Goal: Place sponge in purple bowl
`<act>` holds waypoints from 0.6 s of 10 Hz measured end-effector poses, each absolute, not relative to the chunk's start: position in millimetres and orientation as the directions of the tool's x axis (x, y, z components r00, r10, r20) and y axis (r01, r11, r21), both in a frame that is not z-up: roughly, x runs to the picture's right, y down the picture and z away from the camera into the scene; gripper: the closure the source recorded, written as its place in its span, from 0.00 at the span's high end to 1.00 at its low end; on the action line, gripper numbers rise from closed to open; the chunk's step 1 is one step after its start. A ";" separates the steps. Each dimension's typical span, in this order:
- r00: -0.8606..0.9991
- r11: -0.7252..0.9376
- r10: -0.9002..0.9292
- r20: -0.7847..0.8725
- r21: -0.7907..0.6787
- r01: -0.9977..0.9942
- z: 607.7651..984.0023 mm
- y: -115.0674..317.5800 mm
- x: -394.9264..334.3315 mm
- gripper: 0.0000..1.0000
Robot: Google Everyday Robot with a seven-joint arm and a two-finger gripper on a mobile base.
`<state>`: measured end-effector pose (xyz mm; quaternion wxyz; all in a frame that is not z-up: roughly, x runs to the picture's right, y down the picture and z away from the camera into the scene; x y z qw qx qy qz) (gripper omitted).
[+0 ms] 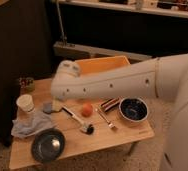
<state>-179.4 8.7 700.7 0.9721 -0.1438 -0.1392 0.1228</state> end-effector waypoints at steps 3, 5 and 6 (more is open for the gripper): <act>0.957 0.931 0.136 0.257 -0.365 -0.034 716.7 -3.4 -219.0 0.80; 0.964 0.918 0.087 0.251 -0.395 0.020 734.5 10.8 -232.5 0.80; 0.968 0.915 0.066 0.242 -0.401 0.038 750.6 18.4 -233.3 0.80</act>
